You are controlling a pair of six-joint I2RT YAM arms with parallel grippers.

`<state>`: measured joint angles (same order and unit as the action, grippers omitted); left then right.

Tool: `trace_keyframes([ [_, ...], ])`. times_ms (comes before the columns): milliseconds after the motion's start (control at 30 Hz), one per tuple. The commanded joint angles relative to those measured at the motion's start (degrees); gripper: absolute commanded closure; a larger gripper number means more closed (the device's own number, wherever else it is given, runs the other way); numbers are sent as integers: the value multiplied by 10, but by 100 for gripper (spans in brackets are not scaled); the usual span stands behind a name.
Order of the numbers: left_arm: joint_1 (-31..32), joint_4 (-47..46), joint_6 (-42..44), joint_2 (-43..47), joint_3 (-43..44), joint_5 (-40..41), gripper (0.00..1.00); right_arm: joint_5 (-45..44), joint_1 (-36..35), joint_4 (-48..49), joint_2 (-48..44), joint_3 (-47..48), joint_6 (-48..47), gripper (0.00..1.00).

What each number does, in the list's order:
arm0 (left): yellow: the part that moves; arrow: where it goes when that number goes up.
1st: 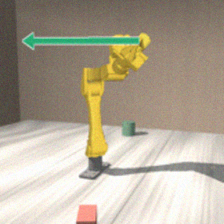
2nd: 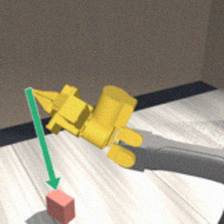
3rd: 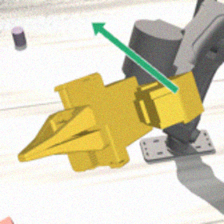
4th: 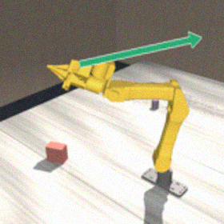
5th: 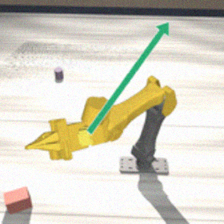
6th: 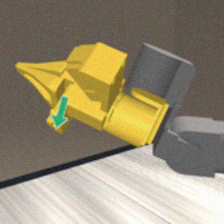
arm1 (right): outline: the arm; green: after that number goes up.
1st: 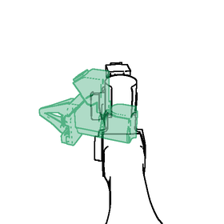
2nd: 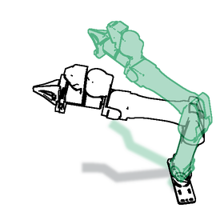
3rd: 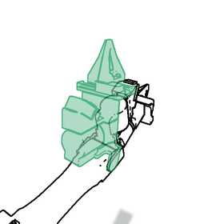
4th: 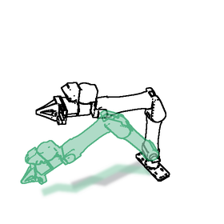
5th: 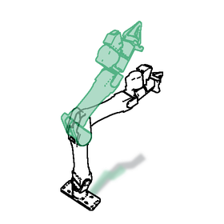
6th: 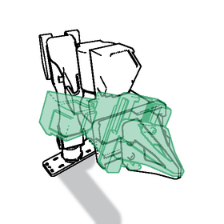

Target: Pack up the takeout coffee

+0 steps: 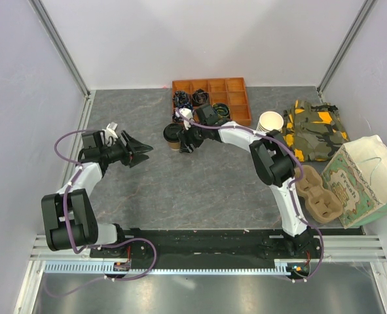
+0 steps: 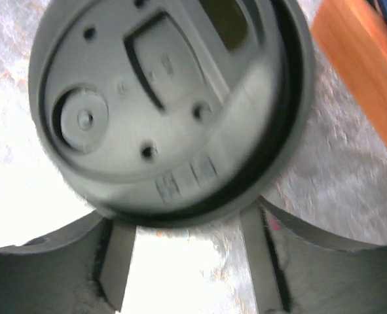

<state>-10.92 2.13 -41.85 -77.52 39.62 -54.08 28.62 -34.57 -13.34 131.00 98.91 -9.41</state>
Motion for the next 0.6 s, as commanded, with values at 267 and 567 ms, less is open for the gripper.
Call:
trace_keyframes([
  [267, -5, 50, 72, 61, 59, -18, 14, 43, 42, -257, -298, -5, -61, 13],
  [567, -6, 299, 352, 117, 211, 18, 10, -41, 160, -450, -475, 104, -69, 2],
])
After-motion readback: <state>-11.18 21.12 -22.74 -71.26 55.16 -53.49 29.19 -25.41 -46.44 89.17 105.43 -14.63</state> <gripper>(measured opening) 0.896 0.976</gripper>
